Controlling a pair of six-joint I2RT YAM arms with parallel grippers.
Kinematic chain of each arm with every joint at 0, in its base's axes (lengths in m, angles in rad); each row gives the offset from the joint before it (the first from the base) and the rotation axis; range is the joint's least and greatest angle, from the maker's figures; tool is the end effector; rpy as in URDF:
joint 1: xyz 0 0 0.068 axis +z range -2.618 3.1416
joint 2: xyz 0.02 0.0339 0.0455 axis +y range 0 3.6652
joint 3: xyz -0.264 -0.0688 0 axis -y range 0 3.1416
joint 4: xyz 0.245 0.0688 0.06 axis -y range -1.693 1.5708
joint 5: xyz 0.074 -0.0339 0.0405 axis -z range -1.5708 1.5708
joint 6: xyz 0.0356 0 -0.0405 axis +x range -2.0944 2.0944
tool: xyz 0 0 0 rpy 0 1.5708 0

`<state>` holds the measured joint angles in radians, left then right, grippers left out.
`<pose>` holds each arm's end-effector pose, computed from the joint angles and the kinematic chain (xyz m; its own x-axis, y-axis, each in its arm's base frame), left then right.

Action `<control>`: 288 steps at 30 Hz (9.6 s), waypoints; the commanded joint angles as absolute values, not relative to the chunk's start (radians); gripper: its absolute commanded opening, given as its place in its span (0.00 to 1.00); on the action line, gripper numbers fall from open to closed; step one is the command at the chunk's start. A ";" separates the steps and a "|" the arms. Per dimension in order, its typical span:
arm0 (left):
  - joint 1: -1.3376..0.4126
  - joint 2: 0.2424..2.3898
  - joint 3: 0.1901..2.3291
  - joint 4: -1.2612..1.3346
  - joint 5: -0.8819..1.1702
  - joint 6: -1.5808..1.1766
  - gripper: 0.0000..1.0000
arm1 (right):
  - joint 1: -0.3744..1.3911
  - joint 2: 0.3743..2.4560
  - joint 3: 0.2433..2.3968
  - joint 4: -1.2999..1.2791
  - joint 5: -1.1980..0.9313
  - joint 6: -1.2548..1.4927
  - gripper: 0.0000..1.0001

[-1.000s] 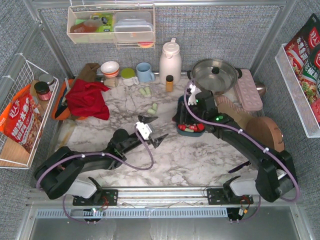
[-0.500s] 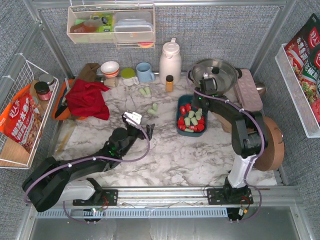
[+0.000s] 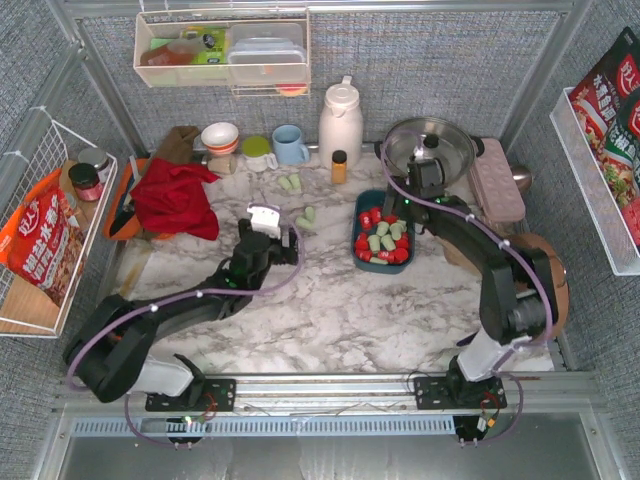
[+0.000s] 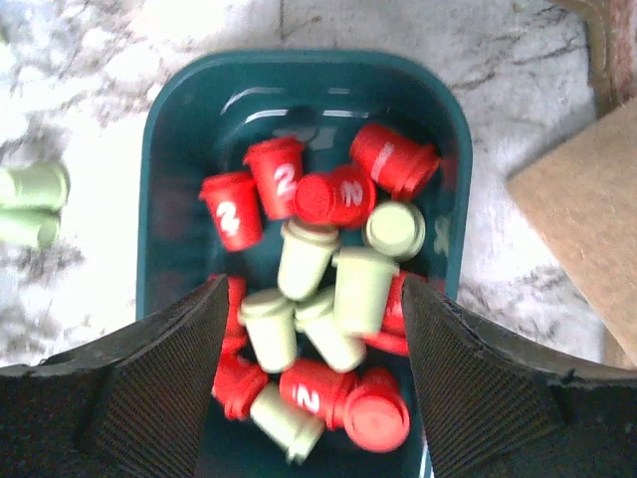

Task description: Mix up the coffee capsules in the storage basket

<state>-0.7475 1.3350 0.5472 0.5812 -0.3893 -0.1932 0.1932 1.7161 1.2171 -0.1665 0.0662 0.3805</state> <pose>0.2133 -0.1793 0.2169 -0.2161 -0.0419 -0.9755 0.3210 0.9405 -0.1115 0.3814 0.0722 0.2425 -0.6148 0.2573 -0.7455 0.0946 0.9625 0.2542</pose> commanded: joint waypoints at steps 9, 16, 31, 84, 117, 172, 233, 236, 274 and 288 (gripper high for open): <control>-0.634 1.671 0.871 0.415 -0.225 -0.289 0.96 | 0.271 1.252 0.845 -0.131 0.095 0.286 0.74; -0.625 1.895 1.107 0.280 -0.166 -0.260 0.90 | 0.272 1.178 0.774 -0.086 0.085 0.287 0.74; -0.618 2.083 1.300 0.107 -0.254 -0.244 0.72 | 0.273 1.181 0.759 -0.053 -0.010 0.324 0.74; -0.893 1.518 0.559 1.176 0.288 0.168 0.36 | 0.554 1.259 1.003 -0.218 -0.302 0.242 0.53; -0.893 1.253 0.347 0.939 -0.349 0.034 0.99 | 0.341 1.902 1.399 -0.135 0.089 0.297 0.25; -0.660 2.163 1.440 0.214 -0.415 -0.217 0.63 | 0.347 1.142 0.758 -0.033 0.092 0.244 0.74; -0.776 1.623 0.506 1.635 0.554 0.242 0.27 | 0.393 1.216 0.959 -0.015 -0.554 0.502 0.81; -0.781 1.622 0.506 1.635 0.555 0.240 0.27 | 0.398 1.232 0.953 0.003 -0.556 0.511 0.81; -0.791 1.582 0.374 1.634 0.009 0.097 0.99 | 0.381 1.333 0.926 -0.152 0.125 0.236 0.37; -0.777 1.473 0.666 0.699 -0.544 -0.157 0.99 | 0.369 1.501 1.004 -0.261 0.199 0.272 0.80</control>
<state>-0.7849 1.4605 0.5426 1.1618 -0.3470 -0.0750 0.3733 1.5120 1.0210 -0.2420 0.1902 0.2638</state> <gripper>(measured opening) 0.992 0.791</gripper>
